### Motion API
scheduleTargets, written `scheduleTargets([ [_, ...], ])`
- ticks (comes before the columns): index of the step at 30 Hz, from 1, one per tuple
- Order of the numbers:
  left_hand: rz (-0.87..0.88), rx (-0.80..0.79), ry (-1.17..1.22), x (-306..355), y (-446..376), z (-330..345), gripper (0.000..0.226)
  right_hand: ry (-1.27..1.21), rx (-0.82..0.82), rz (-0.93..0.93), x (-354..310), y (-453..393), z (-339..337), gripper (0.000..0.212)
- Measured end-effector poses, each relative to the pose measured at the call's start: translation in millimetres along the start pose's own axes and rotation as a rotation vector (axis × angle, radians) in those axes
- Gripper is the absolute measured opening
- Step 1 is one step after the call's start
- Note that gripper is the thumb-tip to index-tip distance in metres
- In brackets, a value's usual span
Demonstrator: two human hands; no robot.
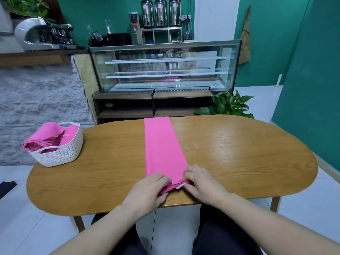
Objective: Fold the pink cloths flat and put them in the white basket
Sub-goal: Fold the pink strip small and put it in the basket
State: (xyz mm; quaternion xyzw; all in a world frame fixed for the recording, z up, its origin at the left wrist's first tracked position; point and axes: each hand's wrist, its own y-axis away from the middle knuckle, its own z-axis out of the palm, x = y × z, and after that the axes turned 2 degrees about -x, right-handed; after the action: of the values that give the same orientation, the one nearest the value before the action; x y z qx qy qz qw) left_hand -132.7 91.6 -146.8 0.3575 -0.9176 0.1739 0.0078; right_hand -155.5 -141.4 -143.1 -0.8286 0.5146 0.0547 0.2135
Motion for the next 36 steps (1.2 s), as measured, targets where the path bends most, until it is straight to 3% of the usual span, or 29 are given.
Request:
scheduleTargets([
  [6,-0.065,-0.021,0.049,-7,3,5,0.026,0.008,-0.130,0.055,9,9,1,0.021],
  [12,-0.321,-0.095,0.173,-1,-10,7,0.018,-0.040,-0.048,0.087,3,10,-5,0.035],
  [16,-0.357,-0.115,0.143,2,-14,11,0.021,0.048,0.066,0.026,-4,9,1,0.038],
  [23,-0.422,-0.090,0.304,5,-11,18,0.008,0.245,0.136,0.036,-13,2,16,0.007],
  [25,-0.435,-0.065,0.343,6,-11,18,0.004,0.382,0.066,0.048,-12,1,19,0.021],
  [28,-0.433,-0.036,0.359,6,-9,17,0.014,0.477,0.008,0.007,-13,2,21,0.019],
  [31,-0.425,-0.034,0.317,5,-8,18,0.011,0.492,0.049,-0.055,-17,6,21,0.007],
  [36,-0.408,-0.051,0.264,7,-7,20,0.019,0.484,0.031,-0.120,-18,5,20,0.027],
])
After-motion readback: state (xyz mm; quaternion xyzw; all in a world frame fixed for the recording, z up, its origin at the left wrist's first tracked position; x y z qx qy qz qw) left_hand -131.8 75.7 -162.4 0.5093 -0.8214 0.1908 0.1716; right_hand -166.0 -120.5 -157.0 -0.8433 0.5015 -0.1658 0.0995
